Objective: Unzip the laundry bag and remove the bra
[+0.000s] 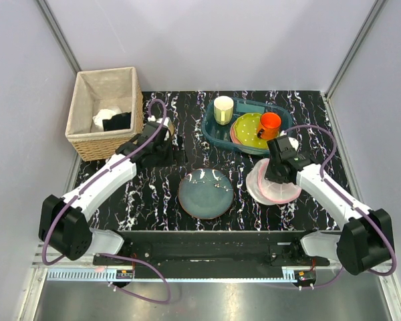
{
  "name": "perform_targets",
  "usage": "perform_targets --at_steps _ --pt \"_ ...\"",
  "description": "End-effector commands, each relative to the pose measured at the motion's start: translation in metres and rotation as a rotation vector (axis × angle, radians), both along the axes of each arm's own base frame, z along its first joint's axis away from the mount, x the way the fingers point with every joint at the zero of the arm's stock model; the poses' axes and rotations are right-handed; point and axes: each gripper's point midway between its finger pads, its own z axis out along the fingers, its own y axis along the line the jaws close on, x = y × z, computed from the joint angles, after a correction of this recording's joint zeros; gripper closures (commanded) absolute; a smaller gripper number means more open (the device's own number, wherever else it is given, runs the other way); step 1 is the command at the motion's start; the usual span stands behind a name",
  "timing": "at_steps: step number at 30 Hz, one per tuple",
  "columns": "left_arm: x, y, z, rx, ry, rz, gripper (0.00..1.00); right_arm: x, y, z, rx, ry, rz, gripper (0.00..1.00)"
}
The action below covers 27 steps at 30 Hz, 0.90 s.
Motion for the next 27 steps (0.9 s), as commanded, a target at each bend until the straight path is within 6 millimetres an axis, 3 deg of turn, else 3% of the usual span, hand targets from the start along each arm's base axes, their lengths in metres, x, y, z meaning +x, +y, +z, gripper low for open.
perform_targets --at_steps 1,5,8,13,19,22,24,25,27 --pt "0.005 -0.017 0.013 -0.060 -0.034 -0.029 0.01 0.006 -0.006 0.035 0.016 -0.138 -0.056 1.00" --pt "0.009 -0.023 0.024 -0.076 -0.060 -0.049 0.01 0.002 -0.003 0.073 0.080 -0.266 -0.022 1.00" --pt "0.013 -0.026 0.027 -0.082 -0.078 -0.058 0.01 -0.003 -0.002 0.088 0.098 -0.297 -0.003 1.00" --pt "0.013 -0.039 0.029 -0.129 -0.079 -0.088 0.01 -0.009 0.005 0.095 0.163 -0.335 0.008 1.00" --pt "0.010 -0.046 0.022 -0.145 -0.072 -0.102 0.01 -0.007 0.031 0.104 0.321 -0.367 0.047 1.00" --pt "0.007 -0.051 0.019 -0.170 -0.061 -0.112 0.01 -0.004 0.040 0.089 0.344 -0.349 0.074 1.00" --pt "0.004 -0.053 0.018 -0.173 -0.057 -0.118 0.01 -0.005 0.027 0.065 0.254 -0.257 0.025 0.57" --pt "0.003 -0.053 0.018 -0.171 -0.056 -0.119 0.01 -0.006 0.021 0.059 0.219 -0.231 0.009 0.42" --pt "0.002 -0.050 0.017 -0.168 -0.062 -0.111 0.01 -0.010 0.001 0.060 0.082 -0.229 -0.049 0.24"
